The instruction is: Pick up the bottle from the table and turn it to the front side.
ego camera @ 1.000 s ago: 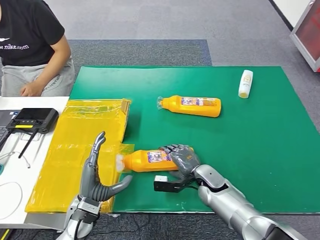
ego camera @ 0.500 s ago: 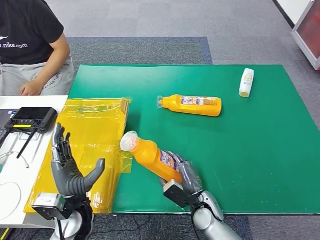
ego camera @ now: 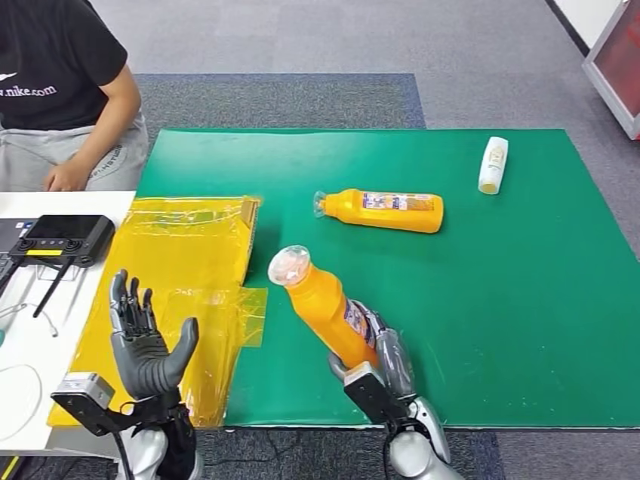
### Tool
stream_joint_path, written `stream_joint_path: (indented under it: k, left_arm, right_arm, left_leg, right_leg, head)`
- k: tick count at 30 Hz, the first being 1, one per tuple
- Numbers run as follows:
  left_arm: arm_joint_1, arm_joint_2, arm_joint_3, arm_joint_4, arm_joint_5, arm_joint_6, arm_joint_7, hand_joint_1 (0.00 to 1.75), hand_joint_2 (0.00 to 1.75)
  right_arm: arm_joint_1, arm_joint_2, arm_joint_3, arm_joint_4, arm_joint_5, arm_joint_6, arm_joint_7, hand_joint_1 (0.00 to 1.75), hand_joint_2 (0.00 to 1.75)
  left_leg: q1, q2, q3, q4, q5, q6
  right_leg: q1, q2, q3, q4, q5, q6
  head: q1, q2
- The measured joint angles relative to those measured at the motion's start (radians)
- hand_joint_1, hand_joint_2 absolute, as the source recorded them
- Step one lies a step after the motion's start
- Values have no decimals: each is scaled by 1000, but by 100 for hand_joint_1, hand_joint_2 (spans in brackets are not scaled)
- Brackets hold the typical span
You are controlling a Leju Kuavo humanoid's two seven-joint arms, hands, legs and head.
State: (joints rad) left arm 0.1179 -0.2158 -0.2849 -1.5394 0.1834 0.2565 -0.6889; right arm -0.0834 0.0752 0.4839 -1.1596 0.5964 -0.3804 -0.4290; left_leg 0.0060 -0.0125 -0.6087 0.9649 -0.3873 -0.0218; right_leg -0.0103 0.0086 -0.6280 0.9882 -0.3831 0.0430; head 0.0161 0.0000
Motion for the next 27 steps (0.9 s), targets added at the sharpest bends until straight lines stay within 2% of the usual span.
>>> stream_joint_path:
  k: [5,10,18,27]
  left_arm:
    - [-25,8,-50,55,11,-96,31,0,175]
    - [-54,19,-105,80,-52,-166,34,0,175]
    - [-76,35,-161,92,-89,-230,54,0,175]
    - [-91,43,-173,94,-89,-262,80,0,175]
  right_arm:
    - [-8,12,1,-27,-13,2,-14,175,175]
    - [-42,18,10,-28,8,-15,-19,175,175]
    - [-64,34,17,20,8,-73,-36,175,175]
    - [-77,49,24,59,10,-72,-49,172,175]
  left_leg:
    - [0,0,0,0,0,0]
    - [0,0,0,0,0,0]
    - [0,0,-1,0,0,0]
    - [0,0,-1,0,0,0]
  right_leg:
    - [0,0,0,0,0,0]
    - [0,0,0,0,0,0]
    - [0,0,-1,0,0,0]
    - [0,0,-1,0,0,0]
  head:
    - [0,0]
    - [0,0]
    - [0,0]
    - [0,0]
